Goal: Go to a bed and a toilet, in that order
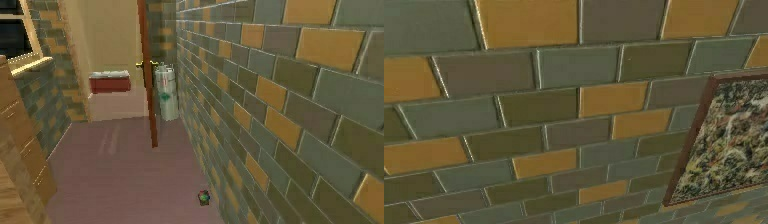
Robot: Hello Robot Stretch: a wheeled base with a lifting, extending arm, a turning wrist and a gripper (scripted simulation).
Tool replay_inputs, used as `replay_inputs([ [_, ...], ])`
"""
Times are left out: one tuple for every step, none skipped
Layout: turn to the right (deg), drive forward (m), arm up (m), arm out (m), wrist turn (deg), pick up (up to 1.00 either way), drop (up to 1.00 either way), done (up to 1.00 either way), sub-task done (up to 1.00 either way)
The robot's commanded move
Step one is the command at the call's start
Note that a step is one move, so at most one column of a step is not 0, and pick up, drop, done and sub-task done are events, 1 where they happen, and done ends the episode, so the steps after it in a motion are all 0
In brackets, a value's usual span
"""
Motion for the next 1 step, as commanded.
replay_inputs([
  [-12.0,0.00,0.00,0.00,0.0,0.00,0.00,0.00,0.00],
])
